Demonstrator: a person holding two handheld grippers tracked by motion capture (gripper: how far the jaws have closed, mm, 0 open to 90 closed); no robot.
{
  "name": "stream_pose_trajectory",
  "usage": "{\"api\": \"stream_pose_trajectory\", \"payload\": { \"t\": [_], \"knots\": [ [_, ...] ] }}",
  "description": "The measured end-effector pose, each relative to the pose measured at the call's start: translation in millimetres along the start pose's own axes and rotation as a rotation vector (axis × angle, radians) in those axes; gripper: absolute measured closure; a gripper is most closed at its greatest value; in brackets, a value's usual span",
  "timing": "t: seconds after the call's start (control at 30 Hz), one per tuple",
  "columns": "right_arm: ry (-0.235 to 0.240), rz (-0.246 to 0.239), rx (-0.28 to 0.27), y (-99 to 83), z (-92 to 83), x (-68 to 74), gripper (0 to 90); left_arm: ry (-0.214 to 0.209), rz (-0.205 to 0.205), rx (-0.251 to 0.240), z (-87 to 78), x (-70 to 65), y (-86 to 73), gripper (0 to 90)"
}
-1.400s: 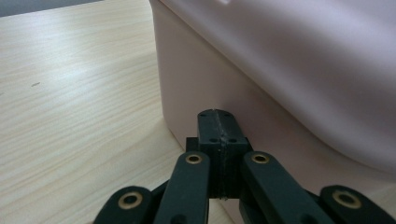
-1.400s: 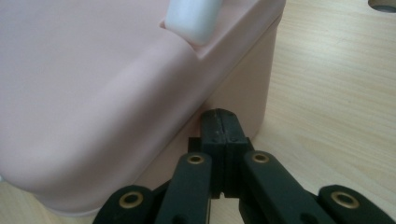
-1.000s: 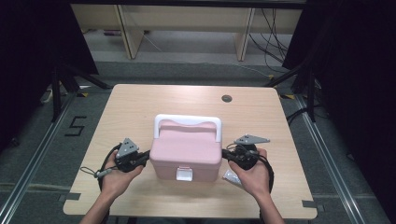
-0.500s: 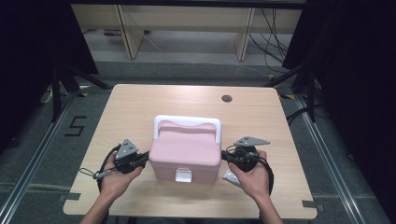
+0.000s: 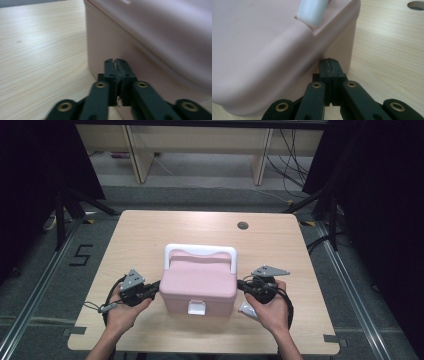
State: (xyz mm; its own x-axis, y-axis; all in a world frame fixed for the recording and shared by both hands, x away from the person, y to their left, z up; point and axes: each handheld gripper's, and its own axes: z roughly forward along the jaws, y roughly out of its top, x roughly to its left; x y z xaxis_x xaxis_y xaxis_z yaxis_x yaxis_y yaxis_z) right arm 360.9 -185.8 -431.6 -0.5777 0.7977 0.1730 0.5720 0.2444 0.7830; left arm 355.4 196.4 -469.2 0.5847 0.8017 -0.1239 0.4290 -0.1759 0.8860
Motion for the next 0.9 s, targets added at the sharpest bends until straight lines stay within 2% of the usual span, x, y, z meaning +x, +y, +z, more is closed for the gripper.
{"api": "stream_pose_trajectory", "payload": {
  "t": [0.1,0.17,0.2,0.23,0.3,0.33,0.37,0.43,0.47,0.53,0.57,0.6,0.63,0.67,0.73,0.8,0.83,0.87,0.9],
  "knots": [
    [-0.015,-0.037,-0.018,0.6,0.4,1.4,90.0,0.014,-0.009,-0.013,-2.9,3.4,-0.2,75.3],
    [-0.015,-0.009,-0.016,0.0,-0.5,2.1,90.0,0.028,0.003,-0.015,-5.0,4.5,0.1,70.8],
    [-0.016,-0.026,-0.024,0.0,-0.8,0.8,90.0,0.036,0.014,-0.017,-6.2,4.7,0.3,68.3],
    [-0.028,-0.006,-0.015,-0.7,-4.0,1.4,88.6,0.047,0.019,-0.016,-7.5,4.8,0.5,64.2],
    [-0.017,-0.025,-0.025,-1.1,-4.0,-0.4,87.9,0.059,0.027,-0.018,-9.3,5.9,0.2,60.2],
    [-0.043,-0.025,-0.018,-2.5,-8.0,-2.2,85.8,0.062,0.027,-0.021,-10.0,6.4,-0.2,57.5],
    [-0.043,-0.025,-0.018,-2.5,-8.0,-2.2,85.8,0.065,0.027,-0.019,-11.1,7.0,-0.7,57.5],
    [-0.037,-0.006,-0.009,-6.1,-10.8,-7.6,80.4,0.078,0.037,-0.019,-12.7,8.1,-1.9,50.7],
    [-0.045,-0.018,-0.001,-7.0,-12.6,-10.7,79.3,0.09,0.037,-0.017,-13.9,8.2,-2.4,48.9],
    [-0.05,-0.025,0.01,-9.3,-15.3,-15.5,76.6,0.1,0.03,-0.014,-16.6,9.8,-3.7,46.1],
    [-0.056,-0.003,0.009,-11.1,-16.4,-16.0,75.1,0.1,0.03,-0.014,-16.6,9.8,-3.7,44.9],
    [-0.056,-0.003,0.009,-11.1,-16.4,-16.0,75.1,0.105,0.026,-0.016,-17.7,10.4,-4.0,44.9],
    [-0.067,-0.043,0.013,-12.9,-18.8,-22.6,72.3,0.102,0.031,-0.017,-18.5,11.4,-4.0,43.4],
    [-0.067,-0.043,0.013,-12.9,-18.8,-22.6,72.3,0.107,0.03,-0.017,-20.1,11.5,-3.9,43.4],
    [-0.062,0.007,0.031,-15.8,-21.2,-23.3,69.8,0.11,0.021,-0.02,-22.3,11.3,-3.0,42.5],
    [-0.077,-0.009,0.035,-19.2,-25.1,-31.6,67.4,0.101,0.023,-0.026,-25.3,10.9,-0.6,41.5],
    [-0.083,0.004,0.043,-20.7,-27.1,-33.1,67.0,0.094,0.021,-0.028,-26.1,11.1,0.4,41.3],
    [-0.096,-0.02,0.037,-22.1,-29.1,-37.2,66.6,0.094,0.021,-0.028,-26.1,11.1,0.4,41.3],
    [-0.092,0.011,0.038,-24.3,-30.3,-37.6,66.3,0.101,0.023,-0.033,-28.3,11.8,2.4,41.2]
  ]
}}
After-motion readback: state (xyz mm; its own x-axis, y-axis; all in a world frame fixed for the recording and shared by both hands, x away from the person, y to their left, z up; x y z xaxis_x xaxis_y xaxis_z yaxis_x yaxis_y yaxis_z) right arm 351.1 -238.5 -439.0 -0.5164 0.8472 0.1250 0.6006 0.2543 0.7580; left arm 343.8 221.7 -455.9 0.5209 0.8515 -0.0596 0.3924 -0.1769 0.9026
